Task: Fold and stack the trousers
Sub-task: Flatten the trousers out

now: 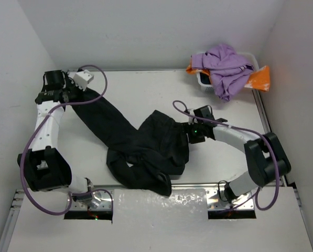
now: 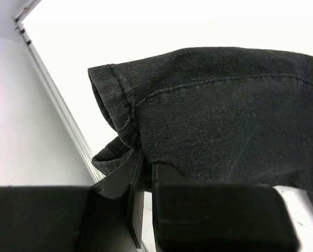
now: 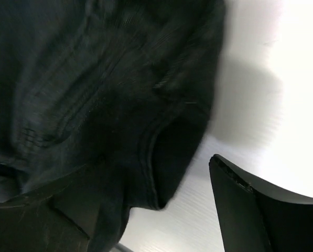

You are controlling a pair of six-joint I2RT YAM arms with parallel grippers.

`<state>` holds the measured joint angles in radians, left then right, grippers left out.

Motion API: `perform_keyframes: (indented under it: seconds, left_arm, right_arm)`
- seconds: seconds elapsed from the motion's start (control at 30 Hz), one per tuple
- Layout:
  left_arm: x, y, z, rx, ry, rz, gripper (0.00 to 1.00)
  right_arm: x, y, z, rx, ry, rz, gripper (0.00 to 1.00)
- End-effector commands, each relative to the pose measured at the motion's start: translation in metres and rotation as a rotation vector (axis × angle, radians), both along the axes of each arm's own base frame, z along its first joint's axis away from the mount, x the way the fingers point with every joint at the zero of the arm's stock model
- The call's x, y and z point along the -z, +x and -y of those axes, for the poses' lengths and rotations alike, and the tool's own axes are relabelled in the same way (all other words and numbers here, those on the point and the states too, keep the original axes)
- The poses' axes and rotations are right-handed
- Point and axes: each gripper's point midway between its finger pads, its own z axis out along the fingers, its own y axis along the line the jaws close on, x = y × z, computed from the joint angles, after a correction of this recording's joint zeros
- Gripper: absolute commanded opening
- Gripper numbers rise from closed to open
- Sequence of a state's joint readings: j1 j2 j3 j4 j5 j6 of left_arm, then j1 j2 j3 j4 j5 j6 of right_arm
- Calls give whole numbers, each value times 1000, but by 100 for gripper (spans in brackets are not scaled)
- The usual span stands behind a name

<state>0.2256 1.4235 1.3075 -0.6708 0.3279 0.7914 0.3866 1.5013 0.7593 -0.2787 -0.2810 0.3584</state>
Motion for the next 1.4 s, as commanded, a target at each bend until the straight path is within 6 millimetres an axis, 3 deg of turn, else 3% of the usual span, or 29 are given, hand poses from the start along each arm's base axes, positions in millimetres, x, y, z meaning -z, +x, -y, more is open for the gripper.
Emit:
perform_keyframes:
  seconds: [0.0,0.07,0.1,0.13,0.17,0.23,0.3,0.33,0.37,0.4,0.43,0.47,0.5,0.53,0.57,0.7,0.83,0.93,1.0,1.03,1.07,1.1,1.13,1.17,1.2,1.23,1.3,1.33,1.37]
  left_arm:
    - [-41,7,-11,-90,1,118,0]
    - [-45,9,-18,-141,1,133,0]
    - [-50,13,-22,-172,-14,160,0]
    - [-52,16,-27,-197,-21,173,0]
    - [-55,19,-31,-221,-29,189,0]
    - [-75,33,-38,-268,-65,258,0]
    - [-83,51,-44,-291,-91,271,0]
    - [-107,73,-50,-308,-112,311,0]
    - [-118,84,-55,-322,-123,321,0]
    - [-183,91,-61,-331,-125,430,0]
    - [-207,98,-73,-372,-159,474,0]
    - [-201,119,-87,-399,-185,458,0]
    - [-271,111,-92,-408,-204,612,0]
    - [-274,118,-114,-446,-201,639,0]
    - [-303,115,-123,-457,-178,736,0]
    - [-352,83,-164,-556,-104,963,0]
    - [-405,39,-198,-635,-171,1133,0]
    - [-425,11,-222,-643,-164,1207,0]
    - [-416,4,-232,-657,-127,1172,0]
    - [-416,1,-218,-603,-117,1149,0]
    - [-385,9,-222,-600,-116,1063,0]
    - [-389,-3,-204,-563,-109,1059,0]
    - [-373,1,-192,-500,-122,1004,0]
    - [-329,7,-193,-495,-122,886,0]
    - [-321,-3,-182,-476,-112,849,0]
    - [-273,-4,-185,-492,-102,707,0]
    - [-238,-21,-192,-566,-39,596,0]
    - [-193,-30,-196,-602,-46,465,0]
    - [-175,-41,-202,-604,2,405,0]
  right_arm:
    - [8,-7,-28,-127,14,-20,76]
    - [22,-9,-35,-97,44,-71,68]
    - [22,-6,-38,-84,66,-73,59]
    - [21,3,-43,-58,85,-50,48]
    - [20,12,-44,-41,87,-36,24]
    - [12,37,-39,25,95,-10,0]
    - [-25,93,-36,87,143,86,0]
    - [-38,108,-30,110,137,95,0]
    - [-94,155,-34,122,167,224,0]
    - [-116,181,-24,150,157,268,0]
    - [-134,190,-16,148,126,280,0]
    - [-197,226,-9,176,141,419,0]
    - [-225,235,-5,184,146,471,0]
    - [-248,241,1,199,158,513,0]
    - [-287,249,9,218,190,597,0]
    - [-383,255,22,275,313,810,0]
    - [-467,238,22,282,432,994,0]
    - [-493,217,26,281,456,1055,0]
    - [-488,207,27,274,452,1048,0]
    - [-472,196,26,264,446,1010,0]
    - [-460,190,25,257,441,985,0]
    - [-444,185,27,261,423,960,0]
    - [-394,184,29,279,384,862,0]
    - [-395,163,34,281,374,876,0]
    - [-339,155,40,305,316,760,0]
    - [-334,136,50,333,283,764,0]
    - [-272,108,70,374,143,625,0]
    - [-260,99,84,413,72,613,0]
    - [-261,83,95,408,17,628,0]
